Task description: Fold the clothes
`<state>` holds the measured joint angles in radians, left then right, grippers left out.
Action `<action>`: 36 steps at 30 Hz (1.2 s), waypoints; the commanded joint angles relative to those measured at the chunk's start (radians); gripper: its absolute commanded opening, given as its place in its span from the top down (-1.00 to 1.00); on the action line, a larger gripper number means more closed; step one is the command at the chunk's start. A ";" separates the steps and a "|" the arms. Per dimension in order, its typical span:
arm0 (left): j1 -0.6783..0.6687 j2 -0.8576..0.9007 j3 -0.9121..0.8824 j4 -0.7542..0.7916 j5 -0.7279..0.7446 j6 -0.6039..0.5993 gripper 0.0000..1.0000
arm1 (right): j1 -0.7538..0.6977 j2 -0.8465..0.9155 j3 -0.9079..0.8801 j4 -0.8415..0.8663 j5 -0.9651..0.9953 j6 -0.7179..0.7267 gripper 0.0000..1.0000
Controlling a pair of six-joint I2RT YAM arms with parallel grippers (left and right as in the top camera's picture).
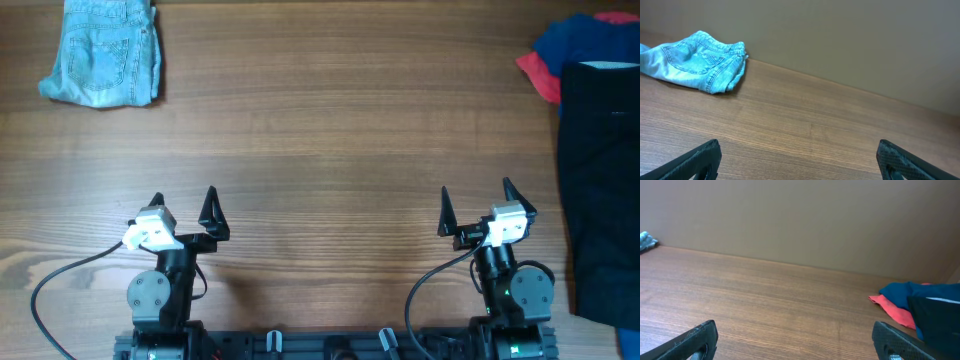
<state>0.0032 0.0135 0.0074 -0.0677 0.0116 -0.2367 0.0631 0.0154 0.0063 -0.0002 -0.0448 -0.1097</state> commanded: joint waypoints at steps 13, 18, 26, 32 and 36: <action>0.007 -0.011 -0.002 -0.005 -0.010 0.021 -0.99 | 0.005 -0.011 -0.001 0.002 -0.013 0.005 -0.99; 0.007 -0.011 -0.002 -0.005 -0.010 0.021 -0.99 | 0.005 -0.011 -0.001 0.002 -0.013 0.005 -0.99; 0.007 -0.011 -0.002 -0.005 -0.010 0.021 -0.99 | 0.005 -0.011 -0.001 0.002 -0.013 0.005 -0.99; 0.007 -0.011 -0.002 -0.005 -0.010 0.021 -0.99 | 0.005 -0.011 -0.001 0.002 -0.013 0.005 -1.00; 0.007 -0.011 -0.002 -0.005 -0.009 0.021 -1.00 | 0.005 -0.011 -0.001 0.002 -0.013 0.005 -0.99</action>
